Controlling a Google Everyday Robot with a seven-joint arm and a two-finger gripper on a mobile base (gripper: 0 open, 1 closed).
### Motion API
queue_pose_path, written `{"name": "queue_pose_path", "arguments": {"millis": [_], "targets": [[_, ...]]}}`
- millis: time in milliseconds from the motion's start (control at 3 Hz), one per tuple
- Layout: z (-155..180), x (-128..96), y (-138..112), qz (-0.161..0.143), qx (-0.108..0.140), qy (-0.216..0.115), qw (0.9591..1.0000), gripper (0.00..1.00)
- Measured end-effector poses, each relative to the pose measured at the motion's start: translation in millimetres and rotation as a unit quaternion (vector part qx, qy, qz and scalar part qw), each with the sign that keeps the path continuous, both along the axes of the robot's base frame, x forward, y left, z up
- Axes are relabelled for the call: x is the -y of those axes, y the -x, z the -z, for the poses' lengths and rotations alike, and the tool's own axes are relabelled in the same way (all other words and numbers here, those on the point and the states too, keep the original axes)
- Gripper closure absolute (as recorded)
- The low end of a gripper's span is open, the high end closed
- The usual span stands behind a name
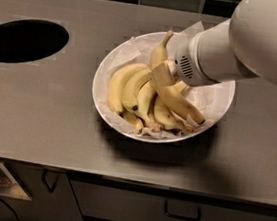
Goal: Pick banana from white bowl
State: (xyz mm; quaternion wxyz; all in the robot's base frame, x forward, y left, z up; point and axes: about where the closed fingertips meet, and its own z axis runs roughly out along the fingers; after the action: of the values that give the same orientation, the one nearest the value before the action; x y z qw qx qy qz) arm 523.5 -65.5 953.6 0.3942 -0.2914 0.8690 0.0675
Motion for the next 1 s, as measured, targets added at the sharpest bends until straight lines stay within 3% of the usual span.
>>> {"name": "queue_pose_path", "arguments": {"millis": [667, 1000], "targets": [[-42.9, 14.9, 8.7, -0.052, 0.056, -0.052, 0.9958, 1.00], [-70.2, 10.9, 14.6, -0.087, 0.083, -0.063, 0.9907, 1.00]]}}
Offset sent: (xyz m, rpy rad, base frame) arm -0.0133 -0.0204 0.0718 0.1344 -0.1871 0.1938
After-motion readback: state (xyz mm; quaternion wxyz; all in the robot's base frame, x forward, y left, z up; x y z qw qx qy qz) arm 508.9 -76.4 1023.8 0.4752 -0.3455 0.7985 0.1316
